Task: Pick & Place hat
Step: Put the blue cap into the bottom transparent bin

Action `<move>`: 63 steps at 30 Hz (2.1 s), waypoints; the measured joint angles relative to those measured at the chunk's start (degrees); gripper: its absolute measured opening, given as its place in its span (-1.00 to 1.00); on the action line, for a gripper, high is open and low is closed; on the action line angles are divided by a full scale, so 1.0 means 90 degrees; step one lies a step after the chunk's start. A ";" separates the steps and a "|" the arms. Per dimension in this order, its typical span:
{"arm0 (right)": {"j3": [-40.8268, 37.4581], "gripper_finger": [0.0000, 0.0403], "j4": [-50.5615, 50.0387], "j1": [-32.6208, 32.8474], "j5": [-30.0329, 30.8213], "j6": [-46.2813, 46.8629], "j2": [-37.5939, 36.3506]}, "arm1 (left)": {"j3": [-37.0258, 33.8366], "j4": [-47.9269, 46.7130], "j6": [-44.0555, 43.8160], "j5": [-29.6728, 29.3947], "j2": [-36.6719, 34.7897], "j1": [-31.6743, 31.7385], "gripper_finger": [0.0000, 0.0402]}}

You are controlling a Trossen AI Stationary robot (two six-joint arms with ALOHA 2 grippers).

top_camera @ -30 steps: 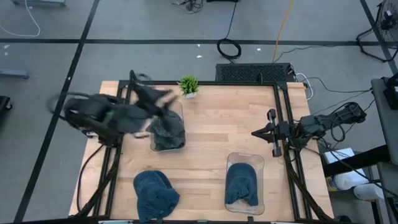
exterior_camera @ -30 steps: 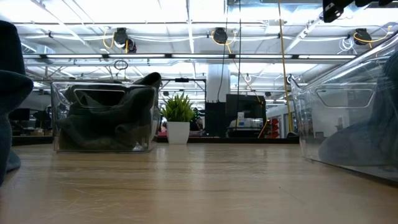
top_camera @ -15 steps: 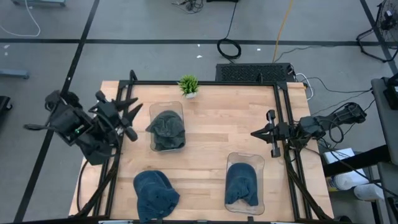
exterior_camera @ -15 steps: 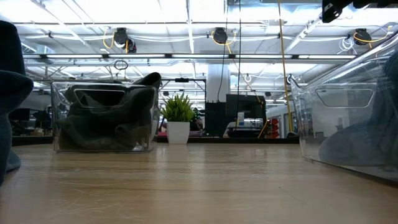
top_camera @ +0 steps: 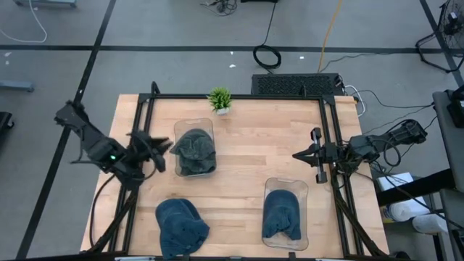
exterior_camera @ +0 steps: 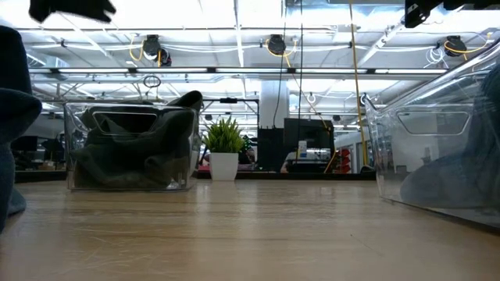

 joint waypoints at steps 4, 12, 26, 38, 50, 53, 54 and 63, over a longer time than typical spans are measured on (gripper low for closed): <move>0.0000 -1.00 0.0000 0.0000 0.0000 0.0017 -0.0002 | -0.0791 0.1941 0.1250 0.1603 -0.0220 0.0469 -0.40; 0.0000 -1.00 0.0000 0.0000 -0.0002 0.0189 0.0000 | -0.1886 0.6962 0.5540 0.6107 -0.0018 0.1718 -0.40; -0.0158 -1.00 -0.0044 0.0000 -0.0024 0.0478 0.0041 | -0.1967 0.7674 0.6002 0.5247 0.0032 0.2670 -0.40; -0.0158 -1.00 0.0057 0.0000 -0.0027 0.0527 0.0041 | -0.1916 0.7350 0.5454 0.7159 0.0035 0.2649 -0.40; -0.0158 -1.00 0.0049 0.0000 -0.0029 0.0527 0.0041 | 0.0545 0.3991 0.3184 0.5469 0.2234 0.0080 -0.67; -0.0158 -1.00 0.0051 0.0000 -0.0029 0.0527 0.0039 | 0.1605 0.2906 0.2916 0.5670 0.3224 -0.0121 -0.77; -0.0158 -1.00 0.0056 0.0000 -0.0029 0.0527 0.0039 | 0.1956 0.2492 0.2829 0.5827 0.3514 -0.0152 -0.79; -0.0158 -1.00 0.0141 0.0001 -0.0030 0.0476 0.0039 | 0.3437 0.0834 0.1421 0.7266 0.5070 0.0097 -0.69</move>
